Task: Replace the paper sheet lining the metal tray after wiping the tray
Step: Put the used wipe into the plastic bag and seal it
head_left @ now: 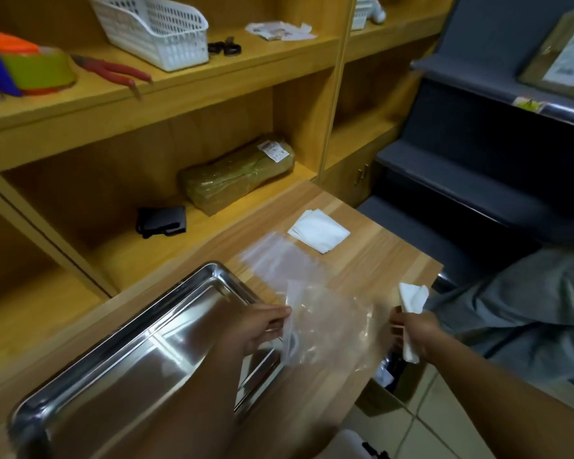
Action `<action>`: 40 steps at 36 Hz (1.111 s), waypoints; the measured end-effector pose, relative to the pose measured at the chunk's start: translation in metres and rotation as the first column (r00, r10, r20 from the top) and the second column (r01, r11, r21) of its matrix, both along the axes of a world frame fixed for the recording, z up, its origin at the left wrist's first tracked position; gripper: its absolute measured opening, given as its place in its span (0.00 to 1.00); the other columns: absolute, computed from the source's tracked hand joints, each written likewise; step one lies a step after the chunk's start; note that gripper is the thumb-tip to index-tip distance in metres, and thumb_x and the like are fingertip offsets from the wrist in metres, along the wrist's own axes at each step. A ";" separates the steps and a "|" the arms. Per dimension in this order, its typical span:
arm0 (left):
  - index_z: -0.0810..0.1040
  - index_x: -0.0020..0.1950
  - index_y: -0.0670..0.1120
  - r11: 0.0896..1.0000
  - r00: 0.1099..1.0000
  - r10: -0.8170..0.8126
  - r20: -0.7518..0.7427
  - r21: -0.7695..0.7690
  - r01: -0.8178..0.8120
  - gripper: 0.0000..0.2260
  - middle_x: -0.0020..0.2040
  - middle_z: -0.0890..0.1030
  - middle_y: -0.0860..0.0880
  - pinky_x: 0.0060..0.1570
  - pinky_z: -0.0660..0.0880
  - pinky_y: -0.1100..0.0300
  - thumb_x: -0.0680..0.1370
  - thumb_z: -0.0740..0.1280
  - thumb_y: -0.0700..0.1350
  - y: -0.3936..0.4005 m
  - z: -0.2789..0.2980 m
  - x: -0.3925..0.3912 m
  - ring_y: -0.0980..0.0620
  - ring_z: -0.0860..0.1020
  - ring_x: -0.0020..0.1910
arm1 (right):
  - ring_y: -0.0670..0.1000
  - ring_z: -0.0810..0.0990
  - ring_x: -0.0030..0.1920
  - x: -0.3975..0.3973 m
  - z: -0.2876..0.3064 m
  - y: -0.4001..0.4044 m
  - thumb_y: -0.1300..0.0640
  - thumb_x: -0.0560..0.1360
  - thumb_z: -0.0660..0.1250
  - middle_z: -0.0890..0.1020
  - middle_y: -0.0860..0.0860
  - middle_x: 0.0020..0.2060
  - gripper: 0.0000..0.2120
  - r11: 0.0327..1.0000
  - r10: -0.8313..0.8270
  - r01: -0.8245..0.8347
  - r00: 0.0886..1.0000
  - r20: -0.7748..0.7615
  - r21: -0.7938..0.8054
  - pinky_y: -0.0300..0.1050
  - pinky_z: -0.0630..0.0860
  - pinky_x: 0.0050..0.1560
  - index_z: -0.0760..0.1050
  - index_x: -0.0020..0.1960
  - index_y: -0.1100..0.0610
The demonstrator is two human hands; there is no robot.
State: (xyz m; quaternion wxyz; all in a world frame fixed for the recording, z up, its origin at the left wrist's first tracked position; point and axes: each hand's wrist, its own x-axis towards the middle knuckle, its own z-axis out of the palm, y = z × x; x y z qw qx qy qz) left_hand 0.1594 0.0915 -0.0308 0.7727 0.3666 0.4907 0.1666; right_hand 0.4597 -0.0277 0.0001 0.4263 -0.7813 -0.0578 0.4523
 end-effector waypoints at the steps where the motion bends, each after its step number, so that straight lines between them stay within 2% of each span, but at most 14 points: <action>1: 0.84 0.48 0.37 1.000 1.000 0.008 -0.014 0.017 -0.008 0.06 0.38 0.84 0.44 0.42 0.80 0.58 0.74 0.73 0.39 -0.002 0.003 0.000 0.49 0.83 0.37 | 0.56 0.76 0.32 -0.005 0.002 0.000 0.63 0.76 0.69 0.78 0.59 0.36 0.05 1.000 -0.007 0.007 1.000 0.017 0.020 0.46 0.74 0.33 0.76 0.49 0.64; 3: 0.84 0.45 0.37 0.998 0.998 0.038 -0.043 0.052 -0.036 0.04 0.36 0.84 0.44 0.36 0.80 0.62 0.74 0.73 0.37 -0.008 0.009 0.004 0.51 0.82 0.33 | 0.52 0.72 0.29 -0.016 0.008 0.001 0.65 0.74 0.69 0.76 0.58 0.35 0.05 0.999 0.019 -0.022 0.998 0.062 0.050 0.42 0.70 0.29 0.75 0.50 0.63; 6: 0.84 0.43 0.38 0.993 0.994 0.079 -0.080 0.092 -0.071 0.02 0.33 0.84 0.45 0.31 0.78 0.64 0.73 0.74 0.37 -0.015 0.015 0.013 0.53 0.80 0.29 | 0.53 0.71 0.29 -0.041 0.021 0.006 0.64 0.72 0.72 0.78 0.60 0.36 0.07 0.991 0.098 -0.108 0.988 0.119 0.077 0.45 0.69 0.30 0.77 0.47 0.67; 8: 0.84 0.45 0.36 0.992 0.992 0.093 -0.090 0.097 -0.084 0.06 0.34 0.84 0.43 0.32 0.79 0.63 0.71 0.76 0.38 -0.020 0.016 0.018 0.53 0.79 0.28 | 0.54 0.73 0.28 -0.058 0.026 0.010 0.59 0.70 0.75 0.80 0.60 0.34 0.14 0.980 0.164 -0.175 0.979 0.119 0.095 0.45 0.70 0.31 0.79 0.47 0.69; 10: 0.85 0.45 0.36 0.992 0.992 0.082 -0.093 0.101 -0.072 0.09 0.35 0.83 0.41 0.35 0.78 0.61 0.69 0.78 0.40 -0.025 0.017 0.023 0.52 0.77 0.29 | 0.51 0.75 0.27 -0.077 0.032 0.014 0.54 0.68 0.77 0.81 0.57 0.33 0.16 0.964 0.234 -0.244 0.968 0.095 0.109 0.43 0.72 0.30 0.80 0.45 0.66; 13: 0.85 0.39 0.40 0.986 0.991 0.033 -0.132 0.166 -0.011 0.06 0.33 0.82 0.43 0.35 0.75 0.59 0.69 0.78 0.42 -0.034 0.020 0.029 0.53 0.76 0.27 | 0.51 0.72 0.25 -0.102 0.038 0.020 0.52 0.67 0.78 0.81 0.55 0.32 0.17 0.940 0.311 -0.311 0.950 0.027 0.142 0.42 0.69 0.27 0.81 0.45 0.65; 16: 0.84 0.34 0.44 0.977 0.986 0.000 -0.165 0.210 0.035 0.07 0.30 0.80 0.45 0.36 0.72 0.57 0.65 0.79 0.45 -0.043 0.022 0.034 0.52 0.74 0.27 | 0.52 0.69 0.23 -0.120 0.040 0.022 0.56 0.67 0.77 0.79 0.57 0.31 0.16 0.909 0.392 -0.390 0.920 0.017 0.148 0.42 0.67 0.26 0.80 0.46 0.67; 20: 0.81 0.36 0.40 0.975 0.984 -0.032 -0.177 0.212 0.070 0.08 0.29 0.78 0.47 0.33 0.72 0.60 0.68 0.78 0.41 -0.048 0.023 0.033 0.53 0.73 0.27 | 0.53 0.75 0.25 -0.124 0.039 0.022 0.60 0.68 0.75 0.79 0.57 0.28 0.15 0.885 0.455 -0.454 0.890 0.017 0.102 0.44 0.70 0.28 0.78 0.50 0.68; 24: 0.79 0.36 0.42 0.982 0.984 -0.085 -0.156 0.157 0.110 0.08 0.30 0.78 0.47 0.33 0.73 0.63 0.70 0.77 0.40 -0.050 0.020 0.022 0.55 0.74 0.27 | 0.53 0.80 0.31 -0.116 0.038 0.018 0.60 0.71 0.73 0.84 0.59 0.36 0.14 0.822 0.567 -0.562 0.823 -0.037 0.088 0.45 0.72 0.32 0.78 0.54 0.65; 27: 0.80 0.36 0.43 0.974 0.978 -0.142 -0.150 0.156 0.165 0.08 0.32 0.79 0.47 0.35 0.75 0.63 0.71 0.77 0.41 -0.048 0.022 0.018 0.55 0.76 0.29 | 0.51 0.81 0.31 -0.113 0.039 0.016 0.61 0.73 0.69 0.86 0.61 0.41 0.09 0.789 0.609 -0.609 0.793 0.023 0.083 0.44 0.72 0.33 0.80 0.51 0.65; 30: 0.79 0.37 0.42 0.943 0.956 -0.164 -0.242 0.248 0.224 0.08 0.31 0.79 0.46 0.35 0.74 0.60 0.71 0.77 0.40 -0.046 0.030 0.023 0.54 0.75 0.28 | 0.52 0.79 0.29 -0.115 0.040 0.015 0.64 0.73 0.67 0.85 0.61 0.36 0.07 0.793 0.598 -0.606 0.794 0.105 0.063 0.45 0.72 0.36 0.82 0.43 0.66; 34: 0.78 0.31 0.43 0.886 0.916 -0.100 -0.389 0.384 0.260 0.10 0.28 0.77 0.45 0.35 0.72 0.57 0.70 0.76 0.38 -0.037 0.042 0.034 0.49 0.73 0.28 | 0.53 0.74 0.25 -0.117 0.040 0.021 0.67 0.70 0.67 0.78 0.58 0.27 0.05 0.836 0.530 -0.548 0.824 0.199 0.043 0.40 0.70 0.27 0.78 0.37 0.66; 38: 0.75 0.32 0.46 0.826 0.868 -0.048 -0.494 0.469 0.313 0.11 0.29 0.77 0.49 0.36 0.74 0.57 0.70 0.75 0.40 -0.028 0.057 0.045 0.50 0.75 0.29 | 0.55 0.76 0.28 -0.118 0.040 0.031 0.65 0.66 0.68 0.79 0.58 0.27 0.04 0.860 0.489 -0.510 0.833 0.261 0.018 0.48 0.74 0.33 0.79 0.37 0.66; 40: 0.73 0.33 0.47 0.802 0.828 0.032 -0.560 0.508 0.312 0.12 0.33 0.78 0.48 0.40 0.77 0.54 0.72 0.73 0.41 -0.021 0.061 0.042 0.48 0.78 0.34 | 0.56 0.80 0.31 -0.113 0.042 0.034 0.62 0.62 0.69 0.82 0.57 0.30 0.08 0.854 0.504 -0.519 0.816 0.285 -0.024 0.51 0.77 0.34 0.79 0.41 0.64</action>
